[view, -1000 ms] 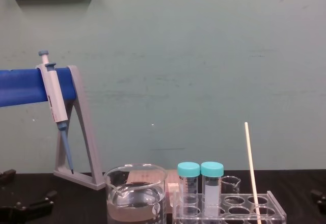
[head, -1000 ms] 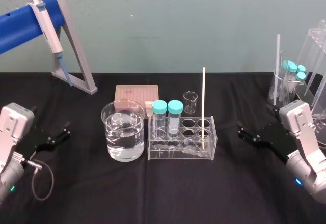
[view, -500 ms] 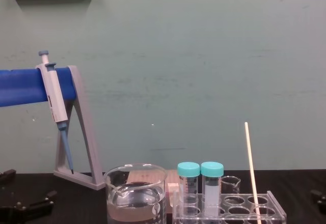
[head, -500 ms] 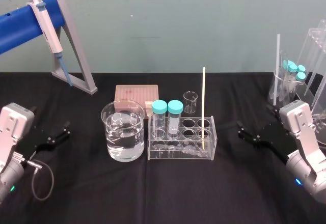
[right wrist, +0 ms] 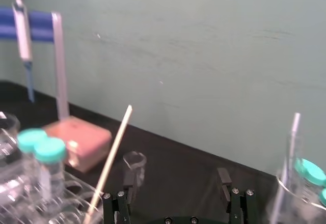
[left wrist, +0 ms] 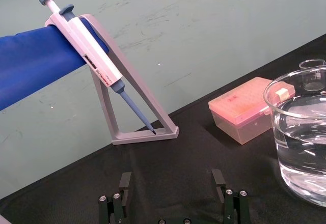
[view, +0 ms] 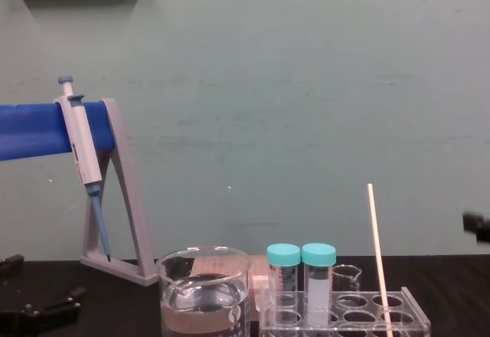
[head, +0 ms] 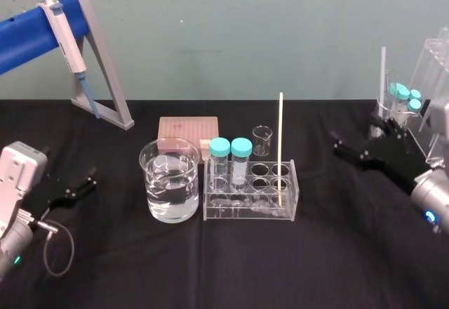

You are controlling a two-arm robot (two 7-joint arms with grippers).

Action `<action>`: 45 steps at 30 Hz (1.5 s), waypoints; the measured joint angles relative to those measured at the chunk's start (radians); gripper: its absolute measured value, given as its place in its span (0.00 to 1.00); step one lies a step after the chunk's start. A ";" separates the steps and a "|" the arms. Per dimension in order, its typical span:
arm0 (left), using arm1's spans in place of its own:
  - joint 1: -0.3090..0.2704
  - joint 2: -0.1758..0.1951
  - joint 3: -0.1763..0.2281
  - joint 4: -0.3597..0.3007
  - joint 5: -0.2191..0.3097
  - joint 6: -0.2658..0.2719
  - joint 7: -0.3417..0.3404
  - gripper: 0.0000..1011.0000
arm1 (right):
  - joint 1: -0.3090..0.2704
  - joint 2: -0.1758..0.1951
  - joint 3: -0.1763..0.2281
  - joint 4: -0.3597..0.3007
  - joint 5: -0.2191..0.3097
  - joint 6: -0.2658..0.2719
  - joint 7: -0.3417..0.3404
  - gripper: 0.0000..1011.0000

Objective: Hold the thermometer with one hand and immerse one end into the beaker, then reinsert it into the test tube rack.

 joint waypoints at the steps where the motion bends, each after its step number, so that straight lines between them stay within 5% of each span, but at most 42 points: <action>1: 0.000 0.000 0.000 0.000 0.000 0.000 0.000 0.99 | 0.003 0.000 0.008 -0.005 0.020 0.012 0.017 0.99; 11: 0.000 0.000 0.000 0.000 0.000 0.000 0.000 0.99 | 0.073 -0.038 0.089 0.011 0.261 0.183 0.205 0.99; 18: 0.000 0.000 0.000 0.000 0.000 0.000 0.000 0.99 | 0.171 -0.058 0.047 0.096 0.345 0.306 0.289 0.99; 32: 0.000 0.000 0.000 0.000 0.000 0.000 0.000 0.99 | 0.400 -0.113 -0.100 0.346 0.369 0.417 0.442 0.99; 45: 0.000 0.000 0.000 0.000 0.000 0.000 0.000 0.99 | 0.537 -0.184 -0.218 0.554 0.310 0.438 0.470 0.99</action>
